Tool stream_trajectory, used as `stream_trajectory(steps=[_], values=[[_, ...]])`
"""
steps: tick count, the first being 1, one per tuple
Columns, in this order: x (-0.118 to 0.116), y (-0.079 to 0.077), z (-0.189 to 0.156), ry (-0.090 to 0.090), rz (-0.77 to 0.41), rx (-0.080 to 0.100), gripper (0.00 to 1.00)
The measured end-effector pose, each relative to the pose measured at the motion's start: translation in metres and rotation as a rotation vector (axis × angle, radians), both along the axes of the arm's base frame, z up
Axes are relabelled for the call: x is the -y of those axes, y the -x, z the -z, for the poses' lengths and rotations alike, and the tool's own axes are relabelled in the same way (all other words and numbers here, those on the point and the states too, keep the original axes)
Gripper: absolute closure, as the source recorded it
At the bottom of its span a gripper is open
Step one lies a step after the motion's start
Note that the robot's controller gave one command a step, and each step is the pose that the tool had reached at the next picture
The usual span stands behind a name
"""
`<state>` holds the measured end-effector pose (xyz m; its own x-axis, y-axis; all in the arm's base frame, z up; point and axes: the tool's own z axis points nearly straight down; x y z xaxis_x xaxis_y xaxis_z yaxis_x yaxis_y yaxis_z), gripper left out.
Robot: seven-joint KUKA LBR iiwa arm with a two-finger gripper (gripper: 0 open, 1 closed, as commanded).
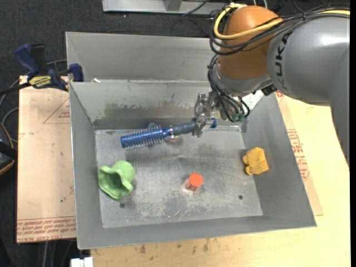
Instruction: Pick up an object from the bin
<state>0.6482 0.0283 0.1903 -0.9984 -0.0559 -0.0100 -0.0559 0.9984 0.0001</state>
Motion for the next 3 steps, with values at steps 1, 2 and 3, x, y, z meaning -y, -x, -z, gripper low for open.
stream_trajectory(steps=[1,2,3], values=[[0.007,0.010,-0.082,0.001,-0.012,0.001,1.00],[0.007,0.010,-0.079,0.001,-0.012,-0.004,0.00],[-0.028,-0.004,0.018,-0.001,-0.175,-0.014,0.00]])
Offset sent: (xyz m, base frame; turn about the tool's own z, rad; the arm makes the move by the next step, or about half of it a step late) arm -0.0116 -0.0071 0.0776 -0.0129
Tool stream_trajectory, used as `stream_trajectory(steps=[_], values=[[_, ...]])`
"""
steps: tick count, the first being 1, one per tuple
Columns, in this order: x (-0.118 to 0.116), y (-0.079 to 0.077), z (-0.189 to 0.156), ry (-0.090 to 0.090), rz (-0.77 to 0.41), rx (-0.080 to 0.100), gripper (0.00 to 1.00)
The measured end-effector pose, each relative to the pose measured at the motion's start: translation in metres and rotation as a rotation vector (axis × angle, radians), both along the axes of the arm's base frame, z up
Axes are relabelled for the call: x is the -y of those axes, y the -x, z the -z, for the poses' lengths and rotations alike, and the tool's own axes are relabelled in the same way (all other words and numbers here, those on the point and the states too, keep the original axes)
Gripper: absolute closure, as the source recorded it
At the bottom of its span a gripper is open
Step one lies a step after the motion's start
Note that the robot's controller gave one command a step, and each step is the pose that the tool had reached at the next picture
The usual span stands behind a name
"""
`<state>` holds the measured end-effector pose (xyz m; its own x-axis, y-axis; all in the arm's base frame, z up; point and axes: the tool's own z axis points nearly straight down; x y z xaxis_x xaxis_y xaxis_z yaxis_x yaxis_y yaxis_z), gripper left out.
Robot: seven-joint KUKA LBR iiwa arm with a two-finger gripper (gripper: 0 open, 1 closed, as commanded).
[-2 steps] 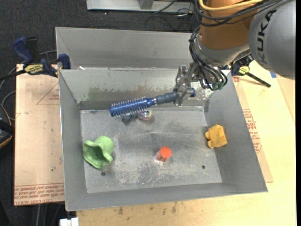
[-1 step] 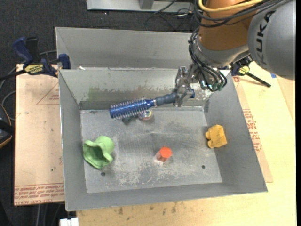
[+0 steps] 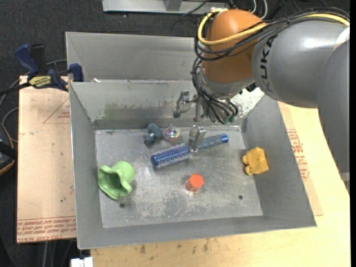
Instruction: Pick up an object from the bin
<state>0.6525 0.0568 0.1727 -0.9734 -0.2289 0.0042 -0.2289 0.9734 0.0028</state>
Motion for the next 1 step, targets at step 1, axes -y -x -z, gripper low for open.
stream_trajectory(steps=[1], values=[[0.0127,0.0070,0.0599,-0.001,-0.246,0.018,0.00]])
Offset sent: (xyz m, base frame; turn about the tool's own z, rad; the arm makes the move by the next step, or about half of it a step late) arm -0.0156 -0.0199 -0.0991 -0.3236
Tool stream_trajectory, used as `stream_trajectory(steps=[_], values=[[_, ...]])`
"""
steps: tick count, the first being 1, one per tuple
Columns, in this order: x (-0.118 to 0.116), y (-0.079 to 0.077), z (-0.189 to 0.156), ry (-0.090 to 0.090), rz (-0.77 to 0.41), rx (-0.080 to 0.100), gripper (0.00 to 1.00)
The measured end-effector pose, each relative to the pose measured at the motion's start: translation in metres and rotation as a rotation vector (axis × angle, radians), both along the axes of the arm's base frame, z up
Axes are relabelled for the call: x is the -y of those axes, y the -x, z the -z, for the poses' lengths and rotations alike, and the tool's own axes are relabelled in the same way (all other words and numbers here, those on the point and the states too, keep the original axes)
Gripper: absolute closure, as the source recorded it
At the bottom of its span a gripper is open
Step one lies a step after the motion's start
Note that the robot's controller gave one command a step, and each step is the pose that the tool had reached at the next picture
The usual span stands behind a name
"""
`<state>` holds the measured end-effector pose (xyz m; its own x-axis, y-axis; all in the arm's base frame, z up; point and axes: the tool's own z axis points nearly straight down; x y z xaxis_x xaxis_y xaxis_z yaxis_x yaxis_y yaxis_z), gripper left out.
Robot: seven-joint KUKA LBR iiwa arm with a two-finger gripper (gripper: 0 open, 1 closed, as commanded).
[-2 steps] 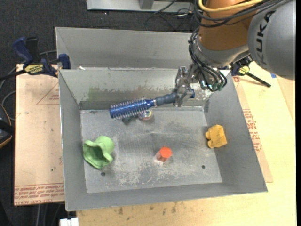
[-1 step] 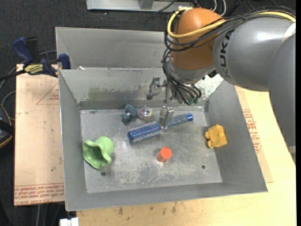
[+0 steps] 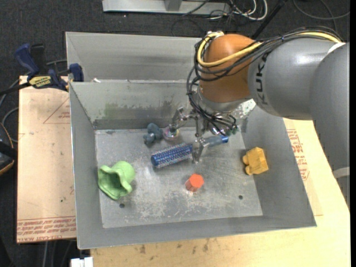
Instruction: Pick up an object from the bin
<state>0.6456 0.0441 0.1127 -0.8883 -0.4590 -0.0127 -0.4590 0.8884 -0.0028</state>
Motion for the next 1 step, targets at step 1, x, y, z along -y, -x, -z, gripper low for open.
stream_trajectory(steps=[1], values=[[0.0006,0.0013,0.0027,0.001,0.001,-0.005,1.00]])
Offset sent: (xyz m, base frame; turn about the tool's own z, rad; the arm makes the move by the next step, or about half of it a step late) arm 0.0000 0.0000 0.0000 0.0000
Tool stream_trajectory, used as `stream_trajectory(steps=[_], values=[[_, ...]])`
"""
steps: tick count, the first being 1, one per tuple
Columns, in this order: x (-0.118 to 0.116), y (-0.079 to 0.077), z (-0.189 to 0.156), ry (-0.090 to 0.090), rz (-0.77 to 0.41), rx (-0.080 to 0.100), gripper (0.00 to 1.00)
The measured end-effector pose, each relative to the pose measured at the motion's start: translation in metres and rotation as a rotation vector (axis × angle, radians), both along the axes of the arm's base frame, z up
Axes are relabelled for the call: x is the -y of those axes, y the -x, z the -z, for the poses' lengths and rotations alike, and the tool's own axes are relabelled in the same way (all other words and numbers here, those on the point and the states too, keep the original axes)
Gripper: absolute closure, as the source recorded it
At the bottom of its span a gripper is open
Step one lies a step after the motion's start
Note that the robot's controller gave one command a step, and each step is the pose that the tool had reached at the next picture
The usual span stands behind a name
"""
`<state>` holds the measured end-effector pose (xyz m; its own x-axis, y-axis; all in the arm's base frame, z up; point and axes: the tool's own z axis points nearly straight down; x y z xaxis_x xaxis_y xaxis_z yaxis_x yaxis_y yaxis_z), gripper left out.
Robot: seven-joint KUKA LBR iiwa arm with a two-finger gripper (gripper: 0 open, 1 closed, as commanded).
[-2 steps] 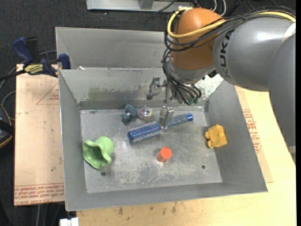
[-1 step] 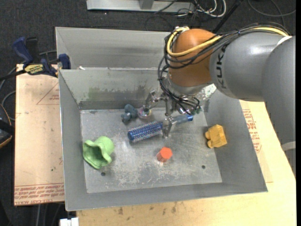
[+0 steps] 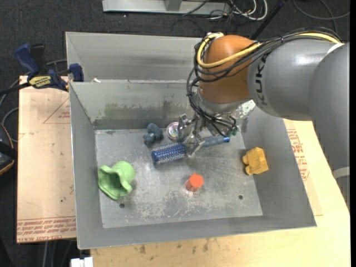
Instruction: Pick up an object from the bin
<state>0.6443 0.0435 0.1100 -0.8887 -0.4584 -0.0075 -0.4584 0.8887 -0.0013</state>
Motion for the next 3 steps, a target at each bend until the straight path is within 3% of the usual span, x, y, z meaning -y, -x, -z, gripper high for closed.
stream_trajectory(steps=[1,2,3], values=[[-0.004,0.010,-0.099,0.000,-0.008,0.004,1.00],[-0.015,0.014,-0.041,0.000,0.341,-0.010,1.00],[-0.015,0.013,-0.042,0.000,0.340,-0.007,0.00]])
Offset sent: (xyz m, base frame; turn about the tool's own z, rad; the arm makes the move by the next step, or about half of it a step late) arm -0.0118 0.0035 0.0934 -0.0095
